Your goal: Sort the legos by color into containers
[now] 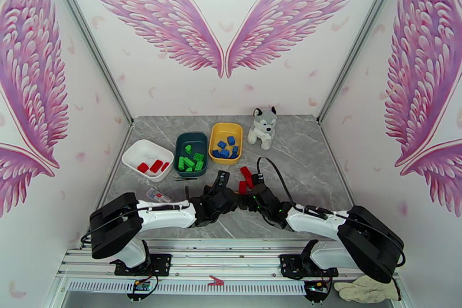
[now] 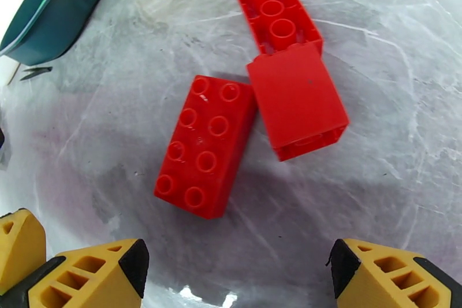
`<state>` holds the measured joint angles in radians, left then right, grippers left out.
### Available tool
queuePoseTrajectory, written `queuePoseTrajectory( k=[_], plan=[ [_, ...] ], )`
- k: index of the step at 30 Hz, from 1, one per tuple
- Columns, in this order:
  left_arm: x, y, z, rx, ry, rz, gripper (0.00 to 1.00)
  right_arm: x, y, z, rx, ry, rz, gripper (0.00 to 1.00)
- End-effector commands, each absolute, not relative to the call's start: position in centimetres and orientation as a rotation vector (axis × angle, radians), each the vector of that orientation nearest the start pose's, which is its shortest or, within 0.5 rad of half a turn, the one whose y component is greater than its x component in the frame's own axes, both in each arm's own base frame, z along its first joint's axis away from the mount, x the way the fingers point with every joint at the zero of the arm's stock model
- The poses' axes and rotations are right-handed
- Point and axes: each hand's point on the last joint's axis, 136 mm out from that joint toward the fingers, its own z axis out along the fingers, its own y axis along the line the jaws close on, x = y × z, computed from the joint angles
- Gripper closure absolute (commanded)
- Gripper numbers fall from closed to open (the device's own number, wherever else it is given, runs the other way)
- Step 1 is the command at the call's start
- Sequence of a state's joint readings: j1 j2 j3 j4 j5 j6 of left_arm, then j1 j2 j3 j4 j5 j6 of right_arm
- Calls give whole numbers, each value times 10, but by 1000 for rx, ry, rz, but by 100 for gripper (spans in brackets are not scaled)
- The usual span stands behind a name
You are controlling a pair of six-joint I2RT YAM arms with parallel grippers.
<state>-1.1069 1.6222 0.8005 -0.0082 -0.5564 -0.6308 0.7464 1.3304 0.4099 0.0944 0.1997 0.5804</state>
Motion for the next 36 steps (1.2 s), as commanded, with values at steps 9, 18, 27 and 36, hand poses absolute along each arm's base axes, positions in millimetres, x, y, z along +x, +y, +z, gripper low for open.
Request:
queuePoseTrajectory(
  k=[9,18,27,36],
  plan=[
    [260,-363,62,363,2279,-425,7,257,172,42,18,2368,445,21],
    [276,-351,56,279,2309,-438,7,238,121,75,171,2260,343,14],
    [277,-382,45,399,2337,-322,15,224,110,94,197,2200,400,22],
    [282,-375,24,399,2373,-120,22,220,110,97,187,2188,428,21]
  ],
)
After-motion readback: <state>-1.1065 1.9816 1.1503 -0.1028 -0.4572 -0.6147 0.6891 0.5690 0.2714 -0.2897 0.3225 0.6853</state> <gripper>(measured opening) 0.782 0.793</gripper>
